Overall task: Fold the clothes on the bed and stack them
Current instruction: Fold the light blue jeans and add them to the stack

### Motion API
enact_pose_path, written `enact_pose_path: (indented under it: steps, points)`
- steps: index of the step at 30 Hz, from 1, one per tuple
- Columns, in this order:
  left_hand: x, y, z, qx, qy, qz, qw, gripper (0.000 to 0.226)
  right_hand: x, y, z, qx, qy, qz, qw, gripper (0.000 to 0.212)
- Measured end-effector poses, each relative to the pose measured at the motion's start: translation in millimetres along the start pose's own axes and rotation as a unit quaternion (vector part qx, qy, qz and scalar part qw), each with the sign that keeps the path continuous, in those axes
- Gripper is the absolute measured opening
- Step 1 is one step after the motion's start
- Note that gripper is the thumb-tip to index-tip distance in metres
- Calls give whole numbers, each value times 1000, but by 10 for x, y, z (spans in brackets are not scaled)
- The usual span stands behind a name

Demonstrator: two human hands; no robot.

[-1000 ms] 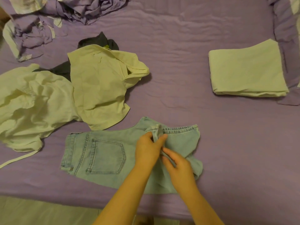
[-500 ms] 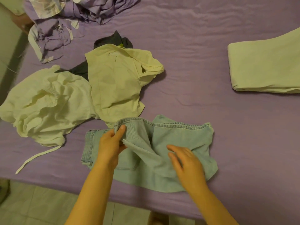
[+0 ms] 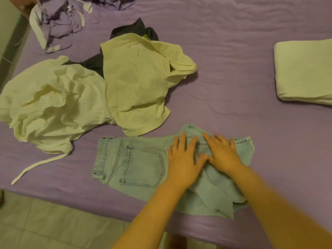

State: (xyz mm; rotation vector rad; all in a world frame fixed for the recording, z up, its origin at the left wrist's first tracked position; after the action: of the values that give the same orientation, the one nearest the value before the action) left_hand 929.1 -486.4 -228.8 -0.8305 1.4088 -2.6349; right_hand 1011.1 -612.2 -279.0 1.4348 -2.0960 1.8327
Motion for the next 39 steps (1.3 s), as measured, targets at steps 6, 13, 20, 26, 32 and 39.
enact_pose_path:
  steps: [6,13,20,26,32,39]
  points:
    - [-290,132,-61,129,-154,-53,978,91,99,-74,233,-254,-19,71,964,32]
    - [-128,-6,183,310,-121,25,943,25,481,-333,383,-522,50,128,842,18]
    - [-18,-544,105,374,-104,113,915,14,1503,-679,1324,-620,170,313,700,33]
    - [-47,-377,-211,121,-163,80,976,46,2012,-551,2039,-567,250,336,709,30]
    - [-27,458,710,-195,79,67,975,72,1709,-87,1867,-486,237,290,790,81]
    - [-295,594,1086,-413,177,-5,893,14,1210,-129,1481,27,92,281,955,47]
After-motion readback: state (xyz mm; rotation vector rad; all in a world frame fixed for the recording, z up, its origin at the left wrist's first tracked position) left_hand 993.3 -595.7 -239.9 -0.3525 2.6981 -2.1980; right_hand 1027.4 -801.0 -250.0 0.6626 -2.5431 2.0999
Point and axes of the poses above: each hand's wrist, its own x-axis away from the middle knuckle, its own y-axis out of the palm, z = x × y, the point moved 3 cm from there along -x, towards the middle knuckle, and after that the axes turned 7 degrees about -y, right-handed, at the moved point
